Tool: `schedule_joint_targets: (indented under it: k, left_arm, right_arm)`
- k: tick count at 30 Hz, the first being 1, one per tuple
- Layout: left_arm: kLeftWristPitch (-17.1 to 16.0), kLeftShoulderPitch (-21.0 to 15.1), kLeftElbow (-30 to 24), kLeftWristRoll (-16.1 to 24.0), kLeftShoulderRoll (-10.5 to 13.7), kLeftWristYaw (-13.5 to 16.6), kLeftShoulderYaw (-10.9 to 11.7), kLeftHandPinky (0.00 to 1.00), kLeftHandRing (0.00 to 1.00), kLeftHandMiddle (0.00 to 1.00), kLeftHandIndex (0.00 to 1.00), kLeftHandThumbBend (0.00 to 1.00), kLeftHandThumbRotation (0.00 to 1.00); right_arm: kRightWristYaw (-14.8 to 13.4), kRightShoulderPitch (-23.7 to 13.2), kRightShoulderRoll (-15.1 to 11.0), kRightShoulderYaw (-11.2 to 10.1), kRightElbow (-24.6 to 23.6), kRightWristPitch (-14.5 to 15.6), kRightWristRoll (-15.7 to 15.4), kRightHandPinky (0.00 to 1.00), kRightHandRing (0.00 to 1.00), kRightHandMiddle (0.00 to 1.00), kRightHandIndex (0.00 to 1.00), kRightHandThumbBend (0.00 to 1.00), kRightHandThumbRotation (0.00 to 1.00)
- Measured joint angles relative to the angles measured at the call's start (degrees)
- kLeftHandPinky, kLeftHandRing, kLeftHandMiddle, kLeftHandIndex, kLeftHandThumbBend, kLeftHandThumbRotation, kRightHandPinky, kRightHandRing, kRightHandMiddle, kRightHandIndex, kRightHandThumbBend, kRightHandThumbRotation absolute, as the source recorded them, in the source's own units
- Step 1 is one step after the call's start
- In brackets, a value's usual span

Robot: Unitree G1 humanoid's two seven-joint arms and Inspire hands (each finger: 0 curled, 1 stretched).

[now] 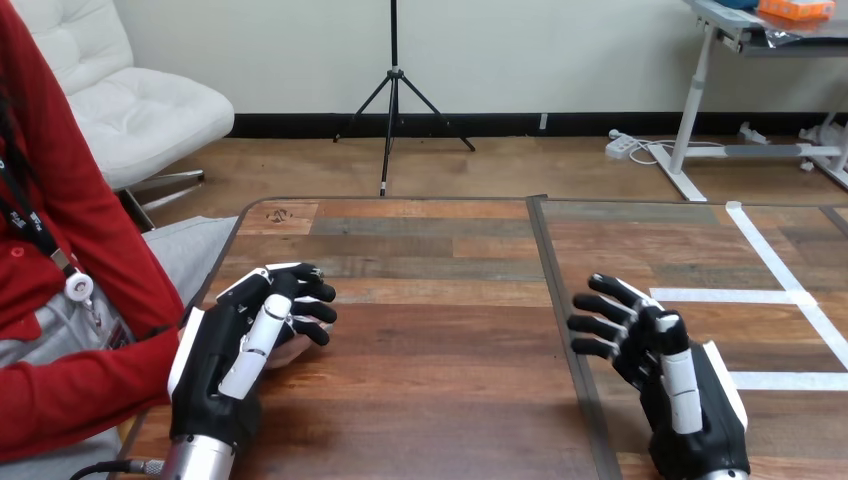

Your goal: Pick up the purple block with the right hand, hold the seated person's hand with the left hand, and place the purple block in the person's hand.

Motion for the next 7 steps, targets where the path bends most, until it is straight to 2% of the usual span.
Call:
schedule_joint_targets:
  k: [7]
  left_arm:
    - [-0.49, -1.13, 1.62, 1.39, -0.37, 0.54, 0.77, 0.35, 0.47, 0.54, 0.55, 0.42, 0.63]
  right_arm:
    - [0.08, -1.50, 0.09, -1.35, 4.33, -0.19, 0.06, 0.70, 0.74, 0.76, 0.79, 0.88, 0.93]
